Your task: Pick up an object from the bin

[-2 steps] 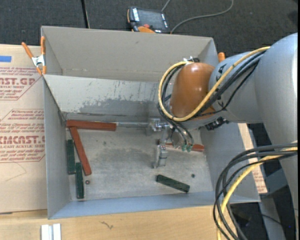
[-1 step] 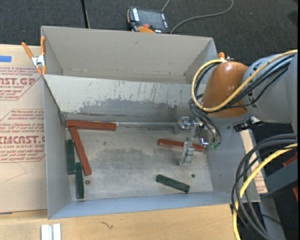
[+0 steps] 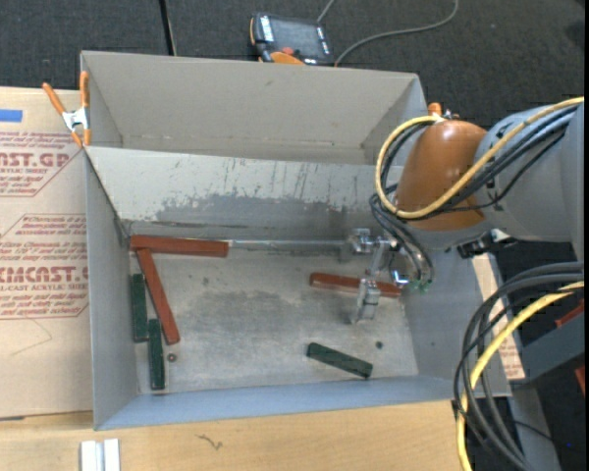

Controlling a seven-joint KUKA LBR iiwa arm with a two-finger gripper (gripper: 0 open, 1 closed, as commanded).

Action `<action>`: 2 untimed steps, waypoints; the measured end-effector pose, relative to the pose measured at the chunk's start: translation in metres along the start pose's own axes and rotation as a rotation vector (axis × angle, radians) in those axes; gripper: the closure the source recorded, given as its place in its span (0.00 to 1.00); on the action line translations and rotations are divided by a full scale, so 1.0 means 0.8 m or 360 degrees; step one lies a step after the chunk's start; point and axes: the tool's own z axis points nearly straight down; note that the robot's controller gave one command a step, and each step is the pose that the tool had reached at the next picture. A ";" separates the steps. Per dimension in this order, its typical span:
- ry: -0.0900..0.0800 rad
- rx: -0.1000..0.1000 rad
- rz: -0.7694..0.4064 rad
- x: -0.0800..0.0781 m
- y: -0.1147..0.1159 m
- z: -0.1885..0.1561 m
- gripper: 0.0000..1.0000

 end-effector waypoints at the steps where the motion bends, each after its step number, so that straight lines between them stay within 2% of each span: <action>1: 0.0000 -0.0001 -0.0001 -0.001 0.001 0.000 0.00; 2: 0.0000 -0.0001 -0.0002 -0.001 0.003 0.000 0.00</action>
Offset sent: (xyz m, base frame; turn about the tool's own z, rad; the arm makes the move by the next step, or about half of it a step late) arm 0.0000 0.0000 0.0000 0.0000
